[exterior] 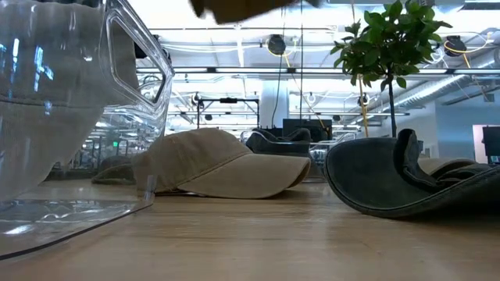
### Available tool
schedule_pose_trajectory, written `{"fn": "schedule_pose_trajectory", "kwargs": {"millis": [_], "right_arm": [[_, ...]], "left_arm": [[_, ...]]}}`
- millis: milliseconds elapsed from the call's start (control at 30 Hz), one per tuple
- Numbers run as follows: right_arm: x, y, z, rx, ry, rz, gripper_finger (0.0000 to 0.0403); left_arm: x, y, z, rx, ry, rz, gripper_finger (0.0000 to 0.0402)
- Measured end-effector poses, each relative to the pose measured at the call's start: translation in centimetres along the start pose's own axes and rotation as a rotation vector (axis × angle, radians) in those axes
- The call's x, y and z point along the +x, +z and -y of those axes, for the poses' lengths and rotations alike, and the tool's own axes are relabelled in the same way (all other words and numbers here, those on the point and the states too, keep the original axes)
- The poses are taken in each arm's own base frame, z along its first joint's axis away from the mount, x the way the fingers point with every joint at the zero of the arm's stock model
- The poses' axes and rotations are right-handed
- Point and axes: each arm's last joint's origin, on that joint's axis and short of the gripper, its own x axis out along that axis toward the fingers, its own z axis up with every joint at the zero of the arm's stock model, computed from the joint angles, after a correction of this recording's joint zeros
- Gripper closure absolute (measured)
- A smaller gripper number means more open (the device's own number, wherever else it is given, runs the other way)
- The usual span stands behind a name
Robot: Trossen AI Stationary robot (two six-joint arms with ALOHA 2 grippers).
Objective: Pick & Place hat
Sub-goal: Put the brown cap into the bottom transparent bin
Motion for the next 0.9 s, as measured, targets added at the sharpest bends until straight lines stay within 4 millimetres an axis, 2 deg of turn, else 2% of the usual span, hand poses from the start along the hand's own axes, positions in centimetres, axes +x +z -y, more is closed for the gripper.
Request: {"fn": "schedule_pose_trajectory", "kwargs": {"millis": [133, 367, 567, 767, 900], "right_arm": [[1.5, 2.3, -1.6, -0.109, -0.040, 0.024, 0.0393], [4.2, 4.7, -3.5, -0.265, -0.118, 0.062, 0.0393], [5.9, 5.9, -4.8, -0.311, -0.133, 0.107, 0.0393], [7.2, 6.4, -6.5, -0.386, -0.151, 0.187, 0.0393], [7.9, 5.9, -7.4, -0.450, -0.217, 0.190, 0.0393]], "left_arm": [[-1.1, 0.6, -0.3, 0.020, 0.001, 0.044, 0.0397], [-4.6, 2.7, -1.3, 0.001, 0.021, 0.101, 0.0397], [-6.4, 4.1, -1.5, -0.017, 0.016, 0.111, 0.0399], [-6.8, 4.7, -1.4, -0.021, 0.014, 0.116, 0.0399], [-6.8, 4.6, -1.5, -0.017, 0.018, 0.102, 0.0395]]}}
